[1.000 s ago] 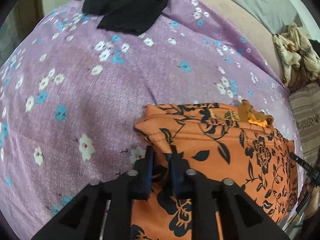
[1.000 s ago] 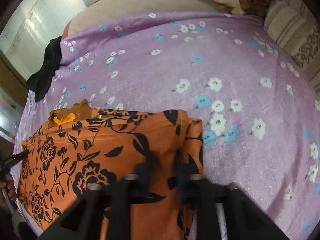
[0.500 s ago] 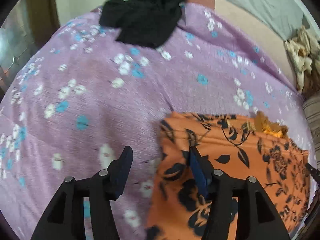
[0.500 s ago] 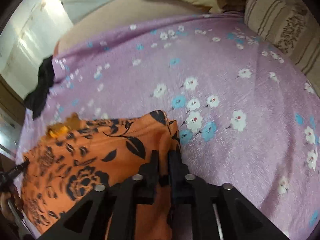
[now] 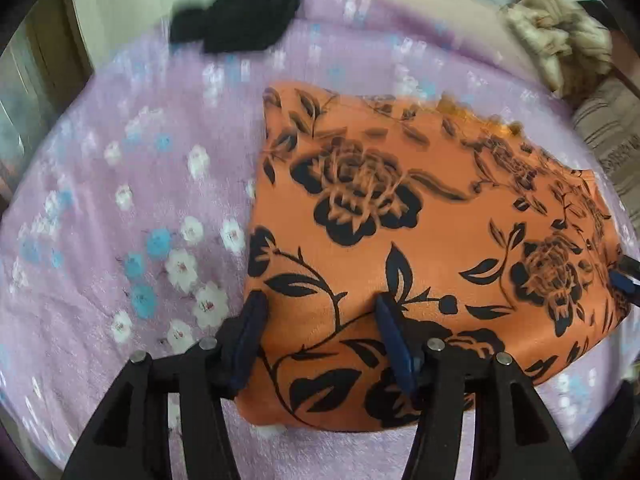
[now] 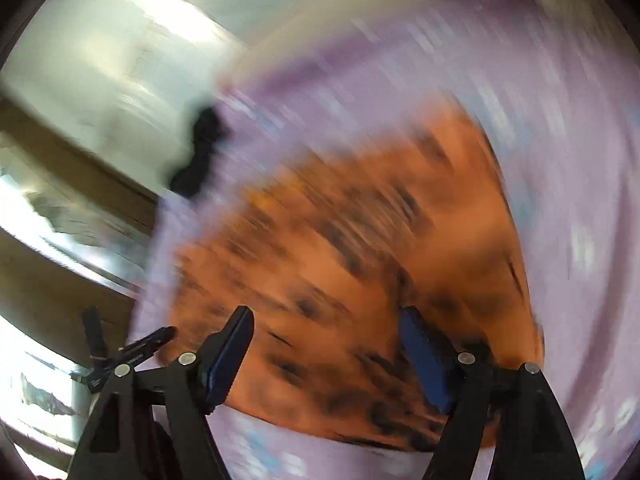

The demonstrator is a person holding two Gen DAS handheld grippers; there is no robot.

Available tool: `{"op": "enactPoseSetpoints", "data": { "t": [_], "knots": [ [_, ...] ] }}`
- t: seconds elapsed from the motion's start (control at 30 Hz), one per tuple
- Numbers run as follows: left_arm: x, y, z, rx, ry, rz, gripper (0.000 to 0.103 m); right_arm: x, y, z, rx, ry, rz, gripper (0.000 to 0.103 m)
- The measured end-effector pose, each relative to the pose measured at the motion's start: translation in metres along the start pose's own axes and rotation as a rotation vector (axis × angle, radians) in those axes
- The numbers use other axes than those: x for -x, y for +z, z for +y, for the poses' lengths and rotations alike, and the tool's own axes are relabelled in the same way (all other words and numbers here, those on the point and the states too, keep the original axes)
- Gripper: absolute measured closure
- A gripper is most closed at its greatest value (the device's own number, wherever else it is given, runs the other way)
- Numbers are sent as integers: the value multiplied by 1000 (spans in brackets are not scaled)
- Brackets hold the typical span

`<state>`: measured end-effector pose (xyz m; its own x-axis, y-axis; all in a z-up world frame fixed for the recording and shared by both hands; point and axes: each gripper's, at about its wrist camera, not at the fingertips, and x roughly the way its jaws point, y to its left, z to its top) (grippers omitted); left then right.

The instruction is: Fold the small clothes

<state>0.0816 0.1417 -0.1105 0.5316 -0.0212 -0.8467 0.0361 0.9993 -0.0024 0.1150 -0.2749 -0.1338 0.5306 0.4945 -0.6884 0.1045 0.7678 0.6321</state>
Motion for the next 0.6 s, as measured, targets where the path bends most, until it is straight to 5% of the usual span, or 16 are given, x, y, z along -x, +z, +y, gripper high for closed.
{"op": "enactPoseSetpoints", "data": {
  "t": [0.03,0.13,0.17,0.23,0.3,0.47,0.6],
  "knots": [
    [10,-1,-3,-5,8,3,45,5,2,0,-15,11,-17,45],
    [43,-7,1,48,-57,-107,44,28,8,18,64,-10,-75,34],
    [43,-10,1,51,-53,-101,44,32,4,24,97,15,-91,27],
    [12,-20,3,48,-33,33,44,20,6,14,62,15,-60,20],
    [1,-24,1,5,1,52,43,6,1,-13,-38,-16,-7,23],
    [45,20,8,20,-50,-92,43,40,0,15,59,-29,-99,24],
    [-1,64,22,47,-17,10,43,36,-4,17,88,-9,-95,24]
  ]
}}
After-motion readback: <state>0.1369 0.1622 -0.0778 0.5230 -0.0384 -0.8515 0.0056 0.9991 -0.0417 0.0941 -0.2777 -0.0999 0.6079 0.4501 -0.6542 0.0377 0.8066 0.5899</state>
